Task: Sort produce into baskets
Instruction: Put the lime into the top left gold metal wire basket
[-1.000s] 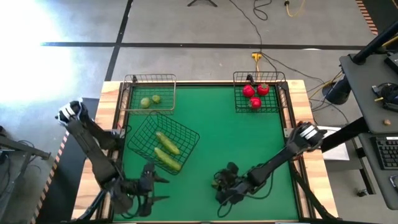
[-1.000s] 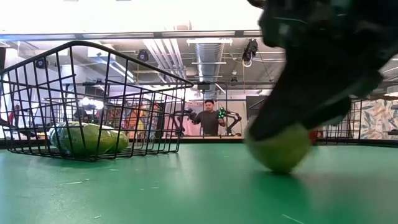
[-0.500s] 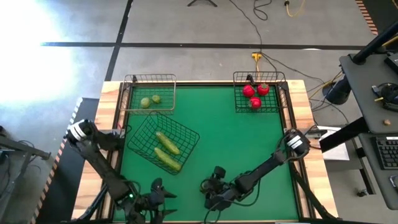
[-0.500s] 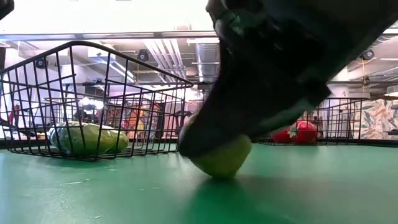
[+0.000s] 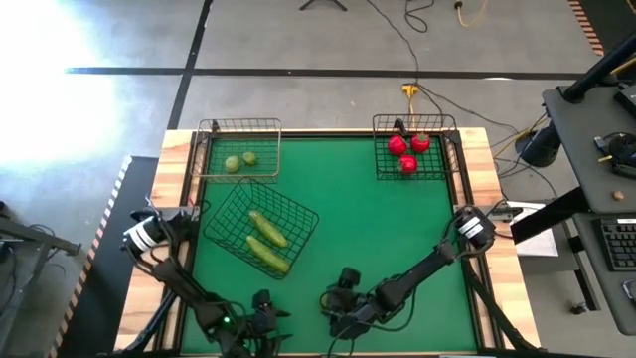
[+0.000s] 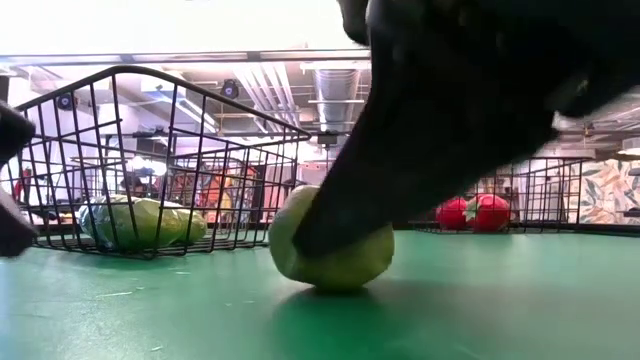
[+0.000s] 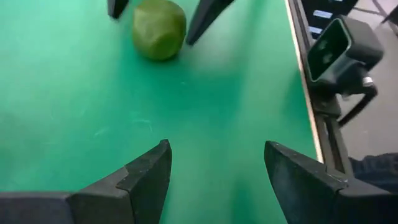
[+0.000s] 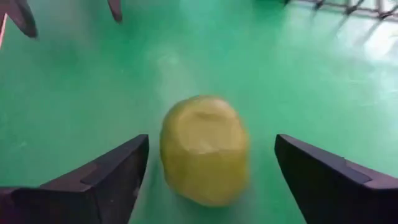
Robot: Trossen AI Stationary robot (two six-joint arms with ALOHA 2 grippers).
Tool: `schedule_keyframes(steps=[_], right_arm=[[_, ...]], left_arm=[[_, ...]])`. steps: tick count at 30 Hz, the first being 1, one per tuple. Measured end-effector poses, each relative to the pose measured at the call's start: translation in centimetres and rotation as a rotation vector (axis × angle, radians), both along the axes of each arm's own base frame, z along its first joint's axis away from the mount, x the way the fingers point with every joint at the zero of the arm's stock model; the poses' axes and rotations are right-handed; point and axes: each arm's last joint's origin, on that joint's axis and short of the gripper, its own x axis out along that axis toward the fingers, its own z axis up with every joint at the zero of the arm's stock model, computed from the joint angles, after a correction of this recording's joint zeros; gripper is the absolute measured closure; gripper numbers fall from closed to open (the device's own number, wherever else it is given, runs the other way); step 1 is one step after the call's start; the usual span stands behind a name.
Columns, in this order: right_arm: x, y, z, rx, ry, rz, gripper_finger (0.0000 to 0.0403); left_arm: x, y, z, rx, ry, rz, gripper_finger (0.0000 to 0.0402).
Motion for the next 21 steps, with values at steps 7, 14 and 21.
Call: schedule_keyframes(steps=[7,14,21], right_arm=[[-1.2,0.4,2.7,0.000,-0.009,0.024,0.0032],[-3.0,0.7,5.5,-0.014,0.001,0.034,0.0032],[-4.1,1.6,5.7,-0.022,-0.010,0.004,0.0032]], left_arm=[[0.7,0.3,-2.0,0.057,-0.054,0.076,0.0149],[3.1,1.2,-1.9,0.081,-0.041,0.070,0.0099],[5.5,3.0,-1.7,0.173,-0.020,0.060,0.0070]])
